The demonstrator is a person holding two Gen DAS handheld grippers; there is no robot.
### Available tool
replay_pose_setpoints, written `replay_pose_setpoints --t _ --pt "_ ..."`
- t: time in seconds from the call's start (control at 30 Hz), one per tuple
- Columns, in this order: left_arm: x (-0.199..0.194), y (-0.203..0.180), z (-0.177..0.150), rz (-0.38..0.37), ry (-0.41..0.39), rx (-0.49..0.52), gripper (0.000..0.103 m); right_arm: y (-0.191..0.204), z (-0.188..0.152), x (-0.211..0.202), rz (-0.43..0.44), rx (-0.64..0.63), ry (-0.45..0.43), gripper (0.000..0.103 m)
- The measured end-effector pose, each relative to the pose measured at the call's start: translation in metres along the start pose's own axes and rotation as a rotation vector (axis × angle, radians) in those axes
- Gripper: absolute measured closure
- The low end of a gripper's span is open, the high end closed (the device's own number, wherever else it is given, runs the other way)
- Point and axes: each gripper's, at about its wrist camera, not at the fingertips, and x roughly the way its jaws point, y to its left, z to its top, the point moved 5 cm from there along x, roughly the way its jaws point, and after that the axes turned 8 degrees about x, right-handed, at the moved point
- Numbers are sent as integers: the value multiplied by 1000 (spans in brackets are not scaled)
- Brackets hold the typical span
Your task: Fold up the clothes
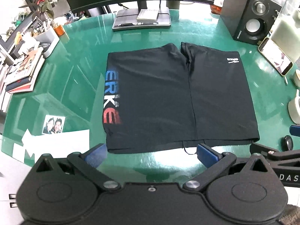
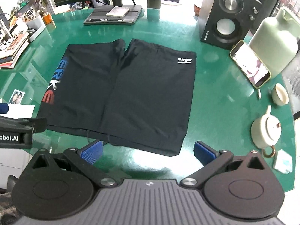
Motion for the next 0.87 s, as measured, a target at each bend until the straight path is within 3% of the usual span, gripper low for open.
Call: replay_pose_setpoints --t 0.2,0.87 --pt "2 4 -2 -7 11 11 1 3 -7 4 29 55 41 0" --pt "13 14 9 -42 17 45 0 9 -3 8 0 107 43 0"
